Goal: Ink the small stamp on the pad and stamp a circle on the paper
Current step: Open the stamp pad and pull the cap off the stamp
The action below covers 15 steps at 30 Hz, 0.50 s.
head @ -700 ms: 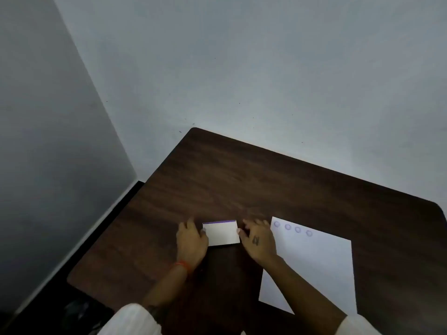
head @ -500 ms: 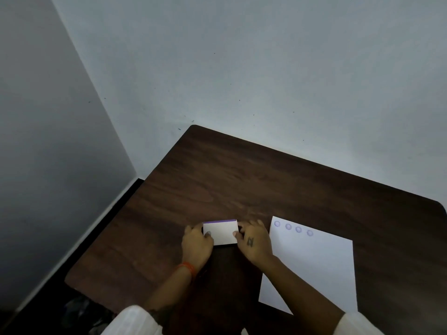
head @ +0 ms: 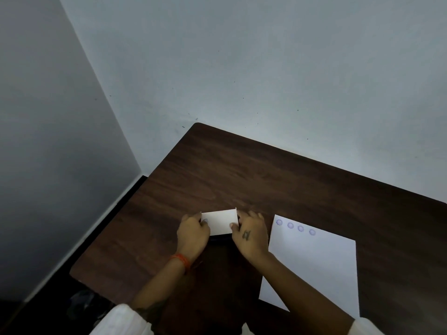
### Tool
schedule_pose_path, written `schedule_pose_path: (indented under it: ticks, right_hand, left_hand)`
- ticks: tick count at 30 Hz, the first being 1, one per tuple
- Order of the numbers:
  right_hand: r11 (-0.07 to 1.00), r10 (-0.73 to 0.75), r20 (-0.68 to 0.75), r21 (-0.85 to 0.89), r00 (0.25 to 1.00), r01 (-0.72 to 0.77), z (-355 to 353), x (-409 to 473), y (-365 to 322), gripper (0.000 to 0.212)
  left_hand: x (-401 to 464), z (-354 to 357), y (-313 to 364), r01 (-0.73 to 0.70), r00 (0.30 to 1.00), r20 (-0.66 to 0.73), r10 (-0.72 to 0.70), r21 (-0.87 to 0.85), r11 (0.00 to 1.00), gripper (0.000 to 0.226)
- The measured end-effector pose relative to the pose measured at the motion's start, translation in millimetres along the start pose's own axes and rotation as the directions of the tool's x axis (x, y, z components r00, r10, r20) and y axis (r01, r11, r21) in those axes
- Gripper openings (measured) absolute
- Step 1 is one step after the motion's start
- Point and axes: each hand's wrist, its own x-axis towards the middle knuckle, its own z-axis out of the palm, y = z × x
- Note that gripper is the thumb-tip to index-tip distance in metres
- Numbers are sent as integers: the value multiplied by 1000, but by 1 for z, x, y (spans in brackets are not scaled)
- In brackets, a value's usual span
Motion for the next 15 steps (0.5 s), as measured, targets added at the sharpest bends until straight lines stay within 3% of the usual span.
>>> schedule_pose_path:
  ticks: [7, 15]
  right_hand:
    - [984, -14, 161, 177, 987, -15, 12, -28, -19, 43]
    - [981, -16, 276, 189, 961, -38, 32, -65, -12, 39]
  left_hand:
    - [-25, -26, -38, 23, 997, -80, -23, 2, 1000, 29]
    - [-55, -23, -74, 44, 998, -42, -43, 21, 999, 29]
